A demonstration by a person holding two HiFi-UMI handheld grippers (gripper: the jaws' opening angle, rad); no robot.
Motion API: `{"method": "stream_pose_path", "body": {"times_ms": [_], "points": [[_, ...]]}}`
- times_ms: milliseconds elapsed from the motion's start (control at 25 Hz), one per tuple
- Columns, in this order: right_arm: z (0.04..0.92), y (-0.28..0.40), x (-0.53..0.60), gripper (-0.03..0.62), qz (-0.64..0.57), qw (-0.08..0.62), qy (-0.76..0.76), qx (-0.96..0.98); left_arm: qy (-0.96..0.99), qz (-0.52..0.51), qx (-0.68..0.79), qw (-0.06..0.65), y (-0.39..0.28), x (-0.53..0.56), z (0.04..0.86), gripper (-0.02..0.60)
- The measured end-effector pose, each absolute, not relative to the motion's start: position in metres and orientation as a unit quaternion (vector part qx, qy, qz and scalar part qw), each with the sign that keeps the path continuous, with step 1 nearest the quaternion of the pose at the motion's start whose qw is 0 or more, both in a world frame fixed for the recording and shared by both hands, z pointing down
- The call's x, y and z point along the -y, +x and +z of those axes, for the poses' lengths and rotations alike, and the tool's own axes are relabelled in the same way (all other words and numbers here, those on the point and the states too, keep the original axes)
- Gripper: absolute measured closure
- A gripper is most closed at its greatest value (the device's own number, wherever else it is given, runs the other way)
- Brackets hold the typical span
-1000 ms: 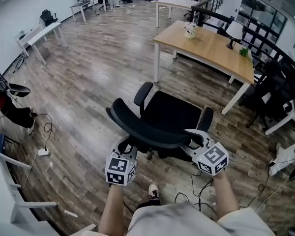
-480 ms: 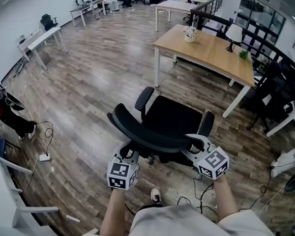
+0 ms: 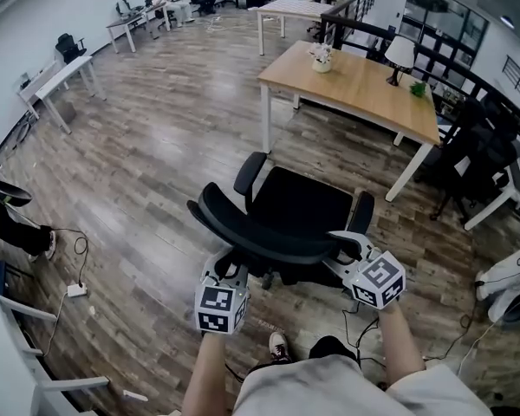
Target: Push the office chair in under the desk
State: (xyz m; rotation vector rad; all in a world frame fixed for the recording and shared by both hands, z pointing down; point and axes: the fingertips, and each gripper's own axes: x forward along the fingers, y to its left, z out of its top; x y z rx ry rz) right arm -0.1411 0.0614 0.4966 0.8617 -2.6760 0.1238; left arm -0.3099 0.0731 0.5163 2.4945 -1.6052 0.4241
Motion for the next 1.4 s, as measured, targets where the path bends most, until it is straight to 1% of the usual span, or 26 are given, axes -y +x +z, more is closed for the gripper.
{"method": "stream_pose_path", "body": {"times_ms": [360,1400], "points": [[0.497,-0.131,-0.035,0.393,0.044,0.164,0.314,0.934,0.84,0.142,0.519,0.069,-0.299,-0.045,0.517,0.508],[0.497,-0.078,0.097,0.393,0.033,0.163,0.313,0.935,0.839,0.124,0.526,0.068,-0.246,0.091,0.518,0.512]]}}
